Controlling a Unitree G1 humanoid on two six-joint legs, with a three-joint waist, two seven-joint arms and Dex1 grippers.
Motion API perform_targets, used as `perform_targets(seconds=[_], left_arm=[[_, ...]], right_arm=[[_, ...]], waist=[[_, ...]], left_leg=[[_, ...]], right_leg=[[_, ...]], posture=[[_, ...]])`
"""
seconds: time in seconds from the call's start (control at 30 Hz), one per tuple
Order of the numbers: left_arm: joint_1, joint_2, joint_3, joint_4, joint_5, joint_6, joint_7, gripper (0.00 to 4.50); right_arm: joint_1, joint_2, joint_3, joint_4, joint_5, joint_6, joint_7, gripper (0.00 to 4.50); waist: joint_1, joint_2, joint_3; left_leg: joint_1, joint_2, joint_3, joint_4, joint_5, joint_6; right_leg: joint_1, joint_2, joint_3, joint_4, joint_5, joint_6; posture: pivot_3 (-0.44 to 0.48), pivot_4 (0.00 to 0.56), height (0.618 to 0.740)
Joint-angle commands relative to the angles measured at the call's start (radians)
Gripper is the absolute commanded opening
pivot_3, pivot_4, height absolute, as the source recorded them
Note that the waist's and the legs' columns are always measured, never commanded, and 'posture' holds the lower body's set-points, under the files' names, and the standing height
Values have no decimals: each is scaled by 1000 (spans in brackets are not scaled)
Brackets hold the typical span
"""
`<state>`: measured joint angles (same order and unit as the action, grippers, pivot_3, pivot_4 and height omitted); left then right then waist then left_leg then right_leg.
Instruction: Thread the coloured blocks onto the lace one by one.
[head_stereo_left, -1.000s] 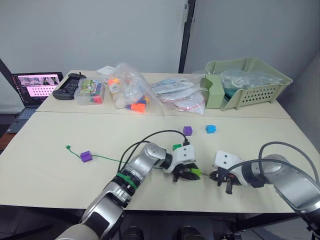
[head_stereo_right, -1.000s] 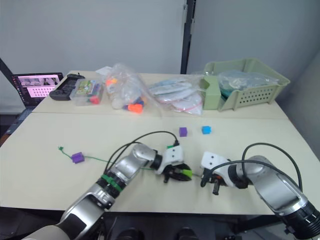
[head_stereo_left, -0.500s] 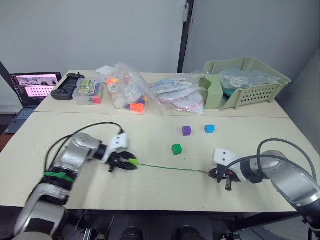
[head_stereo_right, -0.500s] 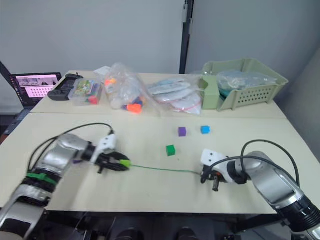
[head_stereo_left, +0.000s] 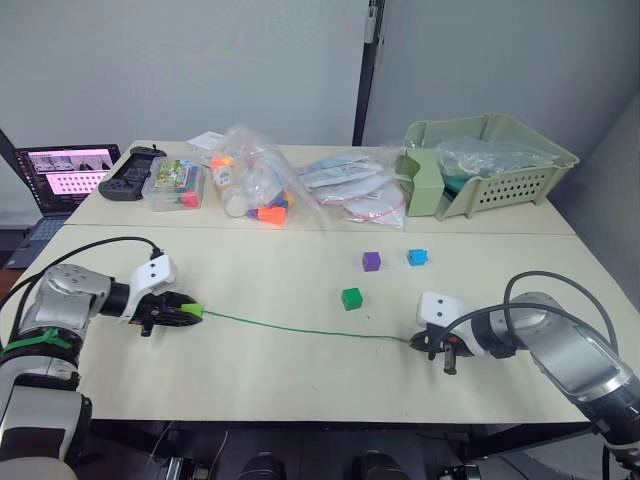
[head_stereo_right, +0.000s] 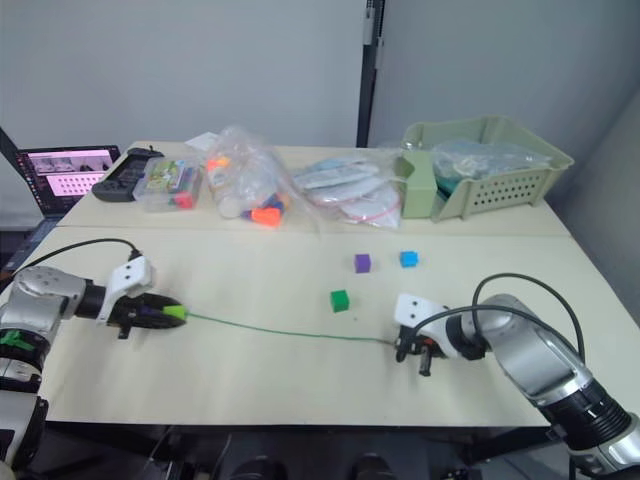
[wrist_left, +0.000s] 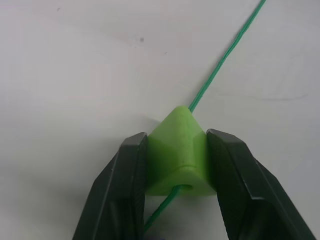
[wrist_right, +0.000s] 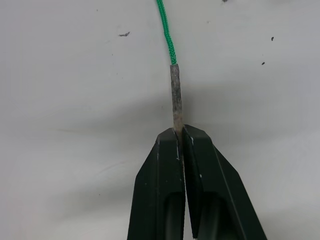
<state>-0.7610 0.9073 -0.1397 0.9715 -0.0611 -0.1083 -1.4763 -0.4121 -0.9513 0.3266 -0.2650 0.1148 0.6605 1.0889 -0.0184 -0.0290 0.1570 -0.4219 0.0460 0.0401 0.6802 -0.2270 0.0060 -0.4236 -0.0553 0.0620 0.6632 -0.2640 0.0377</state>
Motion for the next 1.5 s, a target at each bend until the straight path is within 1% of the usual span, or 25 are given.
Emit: perform_targets(seconds=[0.03, 0.13, 0.17, 0.3, 0.37, 0.47, 0.57, 0.63, 0.7, 0.8, 0.9, 0.97, 1.1, 1.2, 1.27, 1.33, 1.5], left_arm=[[-44, 22, 29, 21, 3, 12, -32, 3364], [-85, 19, 53, 10, -19, 30, -59, 4332], [-98, 16, 62, 1, -29, 40, -67, 4421], [-138, -22, 105, -103, -107, 155, -125, 4421], [-120, -51, 104, -205, -131, 193, -131, 4421], [-63, -124, 78, -428, -172, 269, -118, 4421], [-10, -197, 54, -600, -201, 326, -83, 4421], [31, -271, 15, -712, -209, 350, -42, 4421], [61, -346, -15, -781, -215, 360, 6, 4421], [101, -451, -88, -822, -179, 325, 68, 4421], [112, -511, -132, -822, -155, 308, 115, 4421], [112, -556, -165, -792, -132, 281, 150, 4421], [112, -605, -200, -744, -98, 248, 195, 4421], [113, -635, -229, -696, -65, 213, 221, 3598], [124, -645, -252, -696, -46, 192, 229, 2989], [140, -652, -267, -712, -39, 187, 235, 2989], [149, -657, -260, -721, -51, 210, 253, 2989]], right_arm=[[-17, 5, -9, -6, -8, -12, 8, 0], [-21, 8, -10, -7, -13, -11, 14, 0], [-21, 9, -11, -9, -13, -10, 17, 0], [-29, 6, -18, -19, -12, -1, 28, 0], [-34, 4, -20, -30, -8, 10, 35, 0], [-53, 11, -19, -62, 10, 42, 47, 0], [-74, 27, -15, -82, 14, 67, 50, 0], [-83, 32, -12, -94, 17, 83, 52, 0], [-89, 33, -9, -104, 20, 94, 54, 0], [-95, 38, 2, -121, 28, 108, 52, 0], [-102, 44, 10, -137, 36, 125, 49, 0], [-107, 51, 11, -154, 46, 143, 46, 0], [-104, 50, 7, -179, 52, 168, 43, 0], [-102, 46, 7, -191, 60, 181, 38, 0], [-102, 45, 7, -197, 64, 189, 35, 0], [-104, 45, 7, -201, 69, 195, 32, 0], [-106, 41, 7, -205, 74, 201, 27, 0]], waist=[[4, 0, 0], [7, -2, 1], [8, -2, 1], [12, -3, 1], [12, -3, 1], [11, -3, 1], [7, -3, 1], [6, -3, 1], [7, -3, 1], [7, -3, 1], [6, -3, 1], [6, -3, 1], [7, -3, 1], [7, -3, 1], [7, -3, 1], [7, -3, 1], [7, -3, 1]], left_leg=[[0, 0, 0, 0, 0, 0], [-1, 0, 1, 0, 0, 0], [-1, 0, 1, 0, 0, 0], [-2, 0, 1, 1, 0, 0], [-2, 0, 1, 1, 0, 0], [-2, 0, 1, 1, 0, 0], [-2, 0, 0, 1, 0, 0], [-2, 0, -1, 1, 0, 0], [-2, -1, -1, 1, 0, 0], [-2, -1, -1, 1, 0, 0], [-2, -2, -2, 1, 0, 0], [-2, -2, -2, 1, 0, 0], [-1, -2, -2, 1, 0, 0], [-1, -2, -2, 1, 0, 0], [-1, -2, -2, 1, 0, 0], [-2, -3, -2, 1, 0, 0], [-1, -2, -3, 1, 0, 0]], right_leg=[[0, 0, 0, 0, 0, 0], [0, 0, 0, 0, 0, 0], [0, 0, 0, 0, 0, 0], [0, -1, -1, 0, 0, 0], [0, -1, 0, 0, 0, 0], [0, -1, 0, 0, 0, 0], [0, -1, 0, 0, 0, 0], [0, -1, 0, 1, 0, 0], [0, -1, 0, 1, 0, 0], [0, -1, 0, 0, 0, 0], [0, -1, 0, 0, 0, 0], [0, -1, 1, 0, 0, 0], [1, -1, 1, 0, 0, 0], [1, -1, 1, 0, 0, 0], [1, -1, 1, 0, 0, 0], [1, -1, 1, 0, 0, 0], [1, -1, 1, 0, 0, 0]], posture=[[0, 150, 732], [0, 150, 732], [0, 150, 732], [0, 150, 732], [0, 150, 732], [0, 150, 732], [0, 150, 732], [0, 150, 732], [0, 150, 732], [0, 150, 732], [0, 150, 732], [0, 150, 732], [0, 150, 732], [0, 150, 732], [0, 150, 732], [0, 150, 732], [0, 150, 732]])
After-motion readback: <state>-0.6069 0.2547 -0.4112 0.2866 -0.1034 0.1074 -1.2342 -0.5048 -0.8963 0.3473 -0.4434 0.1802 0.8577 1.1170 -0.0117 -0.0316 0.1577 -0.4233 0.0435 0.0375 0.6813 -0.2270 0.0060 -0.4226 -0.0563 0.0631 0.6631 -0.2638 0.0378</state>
